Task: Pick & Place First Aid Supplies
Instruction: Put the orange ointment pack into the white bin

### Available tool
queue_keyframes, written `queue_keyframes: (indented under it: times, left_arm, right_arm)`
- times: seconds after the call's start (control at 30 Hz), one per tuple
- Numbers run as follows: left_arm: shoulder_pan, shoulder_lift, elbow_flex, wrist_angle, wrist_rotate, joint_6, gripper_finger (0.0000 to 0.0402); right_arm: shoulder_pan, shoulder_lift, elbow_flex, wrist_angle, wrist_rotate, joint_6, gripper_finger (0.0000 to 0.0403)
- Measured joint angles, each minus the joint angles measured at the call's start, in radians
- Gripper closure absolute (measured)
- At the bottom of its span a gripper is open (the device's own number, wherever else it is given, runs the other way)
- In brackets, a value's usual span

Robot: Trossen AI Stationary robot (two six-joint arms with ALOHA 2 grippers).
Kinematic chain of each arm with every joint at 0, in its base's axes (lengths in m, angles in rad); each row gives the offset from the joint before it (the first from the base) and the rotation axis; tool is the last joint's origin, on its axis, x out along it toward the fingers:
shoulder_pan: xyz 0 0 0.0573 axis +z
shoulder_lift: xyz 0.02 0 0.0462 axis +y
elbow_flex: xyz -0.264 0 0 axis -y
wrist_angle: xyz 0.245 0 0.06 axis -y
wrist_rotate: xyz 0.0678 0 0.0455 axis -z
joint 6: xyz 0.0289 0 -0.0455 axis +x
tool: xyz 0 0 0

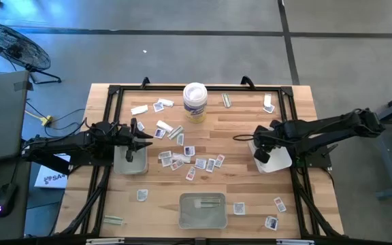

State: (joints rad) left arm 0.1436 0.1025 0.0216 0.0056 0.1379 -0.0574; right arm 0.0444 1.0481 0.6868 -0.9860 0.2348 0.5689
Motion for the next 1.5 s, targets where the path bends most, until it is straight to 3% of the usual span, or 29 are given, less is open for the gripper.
queue_keyframes:
  times: [0.17,0.27,0.37,0.47,0.7,0.93,1.5]
  left_arm:
    - [0.0,0.0,0.0,0.0,0.0,0.0,0.0282]
    - [0.0,0.0,0.0,0.0,0.0,0.0,0.0282]
    - [0.0,0.0,0.0,0.0,0.0,0.0,0.0282]
    - [0.0,0.0,0.0,0.0,0.0,0.0,0.0282]
    - [0.0,0.0,0.0,0.0,0.0,0.0,0.0282]
    - [0.0,0.0,0.0,0.0,0.0,0.0,0.0282]
    - [0.0,0.0,0.0,0.0,0.0,0.0,0.0282]
  right_arm:
    - [0.001,0.0,0.073,0.095,0.023,-0.105,0.0307]
    - [0.002,0.0,0.066,0.292,0.004,-0.21,0.0301]
    - [0.002,0.022,0.024,0.544,-0.095,-0.313,0.0297]
    - [0.002,0.091,-0.014,0.727,-0.17,-0.383,0.0295]
    - [0.013,0.367,-0.022,0.946,-0.268,-0.546,0.0295]
    - [0.008,0.518,-0.022,1.002,-0.185,-0.604,0.0295]
    - [-0.045,0.647,-0.018,1.063,-0.197,-0.628,0.0304]
